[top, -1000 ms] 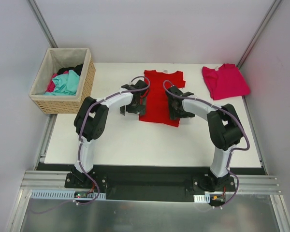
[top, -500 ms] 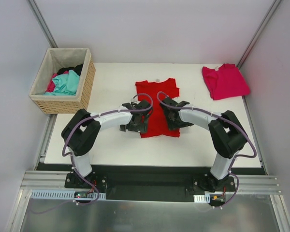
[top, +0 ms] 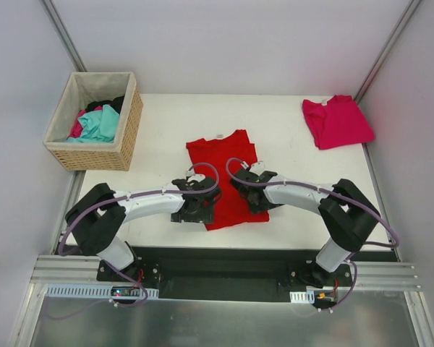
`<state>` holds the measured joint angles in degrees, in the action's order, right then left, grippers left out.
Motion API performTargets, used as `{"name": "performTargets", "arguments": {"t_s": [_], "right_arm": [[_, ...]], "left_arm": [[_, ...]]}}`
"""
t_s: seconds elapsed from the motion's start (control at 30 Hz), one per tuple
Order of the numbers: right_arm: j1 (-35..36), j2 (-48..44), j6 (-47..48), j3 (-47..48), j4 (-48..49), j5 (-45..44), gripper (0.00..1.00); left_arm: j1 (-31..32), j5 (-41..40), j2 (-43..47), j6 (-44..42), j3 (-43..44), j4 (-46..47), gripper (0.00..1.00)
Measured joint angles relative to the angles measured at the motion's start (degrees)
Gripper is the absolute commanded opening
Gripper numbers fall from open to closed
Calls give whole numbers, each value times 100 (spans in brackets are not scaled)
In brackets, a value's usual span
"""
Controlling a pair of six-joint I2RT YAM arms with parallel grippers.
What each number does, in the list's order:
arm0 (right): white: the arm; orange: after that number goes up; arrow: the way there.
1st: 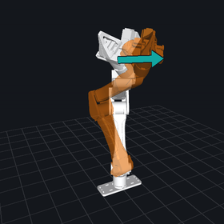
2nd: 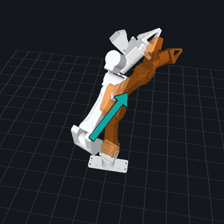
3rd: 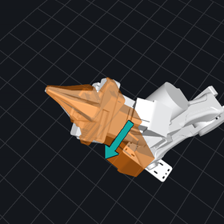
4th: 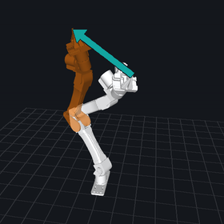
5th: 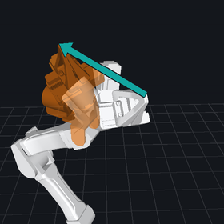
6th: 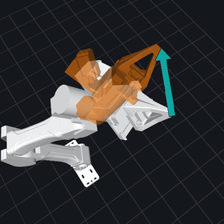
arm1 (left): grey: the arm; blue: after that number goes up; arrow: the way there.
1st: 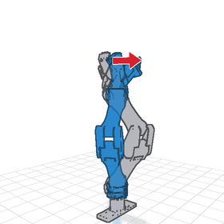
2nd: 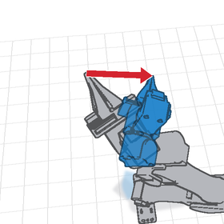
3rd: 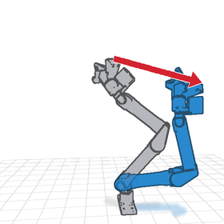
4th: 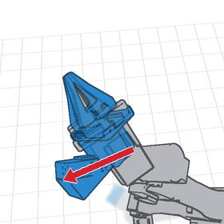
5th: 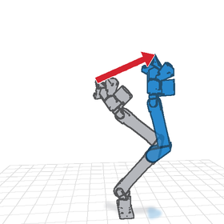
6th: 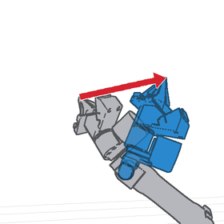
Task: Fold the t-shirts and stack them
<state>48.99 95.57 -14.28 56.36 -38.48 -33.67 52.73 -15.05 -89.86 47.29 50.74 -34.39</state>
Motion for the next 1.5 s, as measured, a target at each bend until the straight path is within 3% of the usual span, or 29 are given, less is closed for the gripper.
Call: {"name": "performTargets", "arguments": {"t_s": [0.5,0.67,0.8,0.93,1.07,1.23,1.33,1.5], "right_arm": [[979,-262,-1023,-352,-627,-328,86],[1088,-262,-1121,-221,-1056,-369,88],[1080,-374,-1121,350,-1602,-612,89],[1067,-922,-931,1117,-1891,-925,90],[938,-2304,-424,1169,-1259,-584,92],[-227,-4422,-15,-9,-63,962,93],[-942,-4763,17,-544,341,1967,93],[-1650,-4684,-118,-1692,1169,3648,93]], "left_arm": [[96,-116,317,334,-249,-289,93],[94,-527,308,210,116,-883,95],[72,-728,348,-59,911,-1233,99],[48,-737,693,-350,1825,-1250,99],[24,-385,1633,-457,2009,-811,99],[-612,793,3298,-341,741,269,99],[-1296,1694,3901,-146,-367,841,99],[-1867,3178,3989,291,-2114,2048,99]]}}
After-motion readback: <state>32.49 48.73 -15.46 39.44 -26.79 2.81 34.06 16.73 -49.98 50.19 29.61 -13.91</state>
